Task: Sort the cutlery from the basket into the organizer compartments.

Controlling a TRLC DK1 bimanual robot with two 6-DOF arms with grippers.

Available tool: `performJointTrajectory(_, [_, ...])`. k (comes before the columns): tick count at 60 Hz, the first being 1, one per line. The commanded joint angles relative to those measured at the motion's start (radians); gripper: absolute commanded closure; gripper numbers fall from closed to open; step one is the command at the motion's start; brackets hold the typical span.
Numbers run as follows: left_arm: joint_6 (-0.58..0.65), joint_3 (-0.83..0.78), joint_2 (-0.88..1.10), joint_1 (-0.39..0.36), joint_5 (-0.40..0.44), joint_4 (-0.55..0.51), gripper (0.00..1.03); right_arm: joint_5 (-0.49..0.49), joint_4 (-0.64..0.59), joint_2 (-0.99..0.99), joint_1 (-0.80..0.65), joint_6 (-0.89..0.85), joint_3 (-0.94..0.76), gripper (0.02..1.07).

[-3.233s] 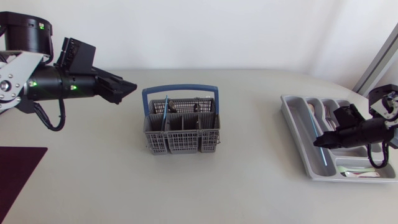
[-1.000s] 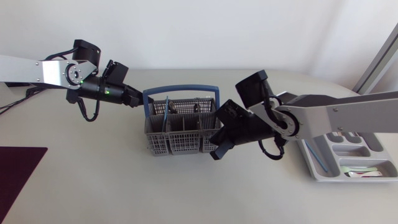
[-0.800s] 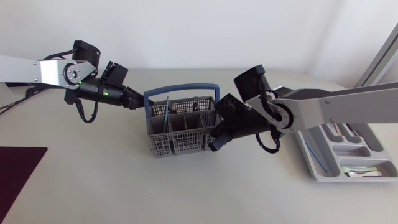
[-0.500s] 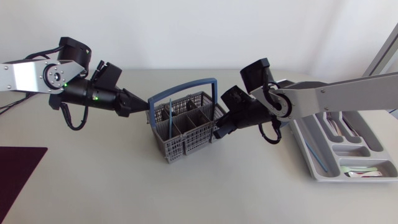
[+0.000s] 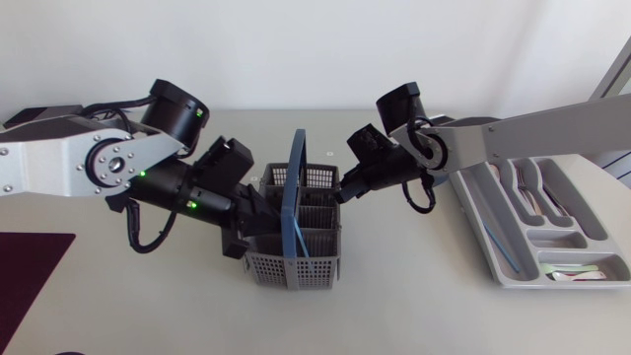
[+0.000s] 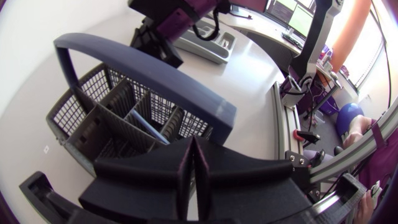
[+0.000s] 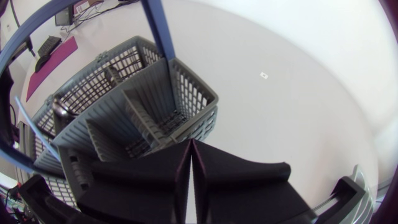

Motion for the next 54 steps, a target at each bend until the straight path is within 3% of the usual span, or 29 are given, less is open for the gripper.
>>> performJointTrajectory(1, [-0.033,-0.009,-0.008,-0.049,-0.017,-0.009,1.0,-0.008,-0.005,0.036,0.006,0.035,0.043,1.01])
performJointTrajectory(9, [-0.034,-0.006,-0.04,-0.021,-0.034,-0.01,1.0,-0.008,-0.013,-0.01,-0.003,0.032,0.014,1.01])
performJointTrajectory(19, [0.004,0.012,-0.068,0.159,-0.032,-0.016,1.0,-0.021,-0.057,-0.174,-0.009,0.008,-0.1,1.01])
performJointTrajectory(27, [0.009,0.044,0.015,0.247,-0.028,0.033,1.0,-0.051,-0.137,-0.329,-0.009,-0.021,-0.181,1.01])
performJointTrajectory(36, [-0.002,0.1,0.15,0.287,-0.028,0.137,1.0,-0.12,-0.241,-0.459,-0.009,-0.054,-0.239,1.01])
performJointTrajectory(54, [-0.094,0.302,0.382,0.33,-0.028,0.246,1.0,-0.179,-0.389,-0.579,0.053,-0.113,-0.325,1.01])
